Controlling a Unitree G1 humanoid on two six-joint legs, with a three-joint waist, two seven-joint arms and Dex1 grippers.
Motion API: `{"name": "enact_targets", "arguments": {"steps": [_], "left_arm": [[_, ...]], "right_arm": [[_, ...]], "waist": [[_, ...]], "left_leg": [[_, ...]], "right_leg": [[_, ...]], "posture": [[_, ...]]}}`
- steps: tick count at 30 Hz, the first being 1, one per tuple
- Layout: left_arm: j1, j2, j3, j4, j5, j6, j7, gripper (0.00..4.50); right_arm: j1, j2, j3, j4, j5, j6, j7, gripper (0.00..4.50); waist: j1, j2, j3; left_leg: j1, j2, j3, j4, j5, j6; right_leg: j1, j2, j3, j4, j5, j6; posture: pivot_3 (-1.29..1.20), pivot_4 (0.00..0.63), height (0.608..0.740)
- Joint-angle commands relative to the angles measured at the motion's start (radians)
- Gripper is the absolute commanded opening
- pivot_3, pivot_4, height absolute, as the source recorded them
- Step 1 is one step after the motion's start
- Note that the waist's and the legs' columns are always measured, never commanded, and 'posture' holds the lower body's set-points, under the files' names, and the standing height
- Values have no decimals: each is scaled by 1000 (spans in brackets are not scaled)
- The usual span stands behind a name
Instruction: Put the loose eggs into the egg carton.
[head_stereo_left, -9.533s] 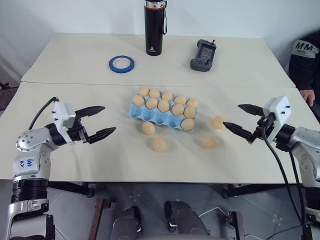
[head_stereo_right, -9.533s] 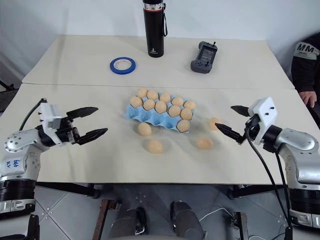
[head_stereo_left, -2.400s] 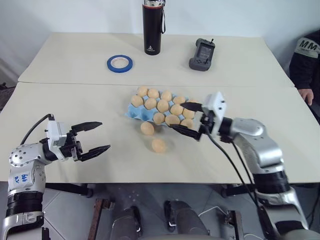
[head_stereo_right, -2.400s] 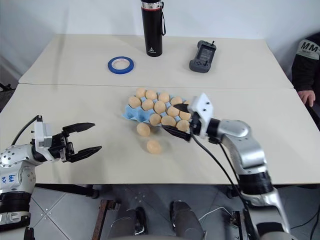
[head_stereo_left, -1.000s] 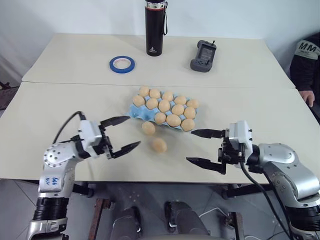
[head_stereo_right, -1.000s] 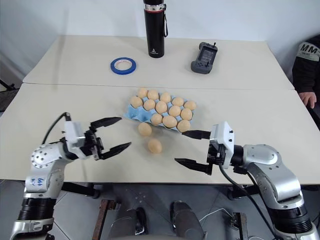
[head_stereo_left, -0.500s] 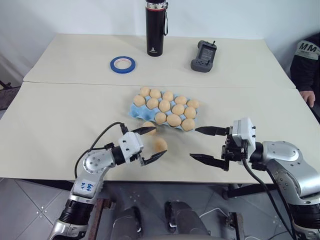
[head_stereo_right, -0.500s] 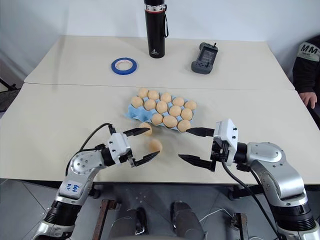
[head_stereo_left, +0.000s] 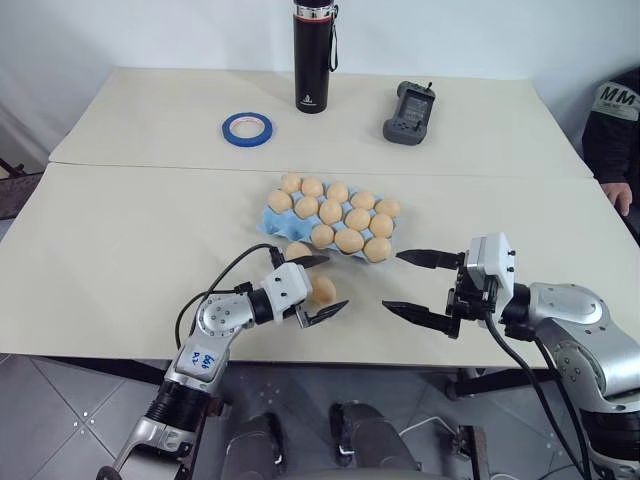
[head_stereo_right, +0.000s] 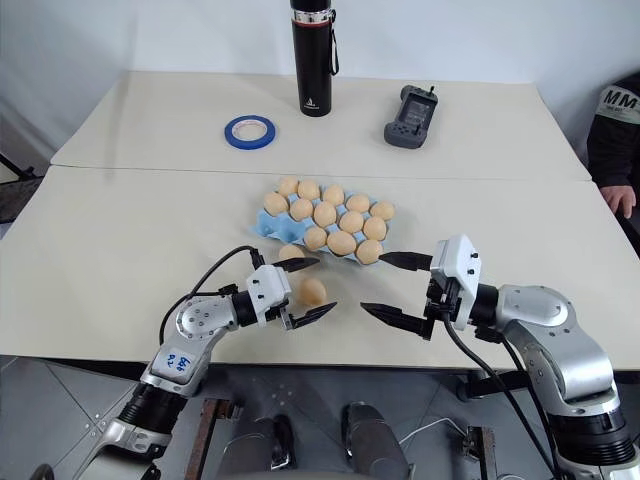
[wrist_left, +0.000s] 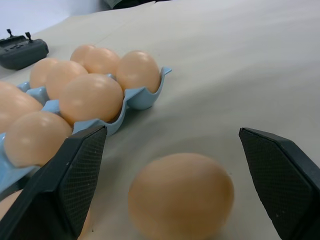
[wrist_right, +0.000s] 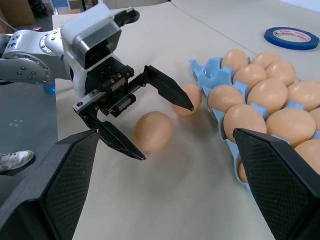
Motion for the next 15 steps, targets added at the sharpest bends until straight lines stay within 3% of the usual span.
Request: {"name": "enact_targets", "arguments": {"steps": [1, 5, 7, 12, 15], "left_arm": [[-16, -13, -19, 19, 0, -9, -10, 3935], [-16, -13, -21, 19, -11, 2, -20, 2681], [-12, -14, -18, 14, -13, 7, -16, 2340], [-10, -9, 6, -31, -38, 25, -12, 2161], [-21, -17, 62, -99, -123, 89, -10, 2129]], "right_arm": [[22, -18, -57, -30, 28, -26, 17, 4500], [47, -12, -82, -23, 52, -46, 50, 4500], [61, -27, -78, -11, 36, -50, 63, 4500], [86, -49, -71, 5, 8, -68, 84, 4500], [111, -64, -64, 13, -14, -87, 108, 4500]], "waist": [[1, 0, 0], [1, 0, 0], [1, 0, 0], [1, 0, 0], [2, 0, 0]], "left_leg": [[0, 0, 0, 0, 0, 0], [0, 0, 0, 0, 0, 0], [0, 0, 0, 0, 0, 0], [0, 0, 0, 1, 0, 0], [0, 0, 0, 1, 0, 0]], "right_leg": [[0, 0, 0, 0, 0, 0], [0, 0, 0, 0, 0, 0], [0, 0, 0, 0, 0, 0], [1, 0, 0, 0, 0, 0], [0, 0, 0, 0, 0, 0]], "posture": [[0, 150, 740], [0, 150, 740], [0, 150, 740], [0, 150, 740], [0, 150, 740]]}}
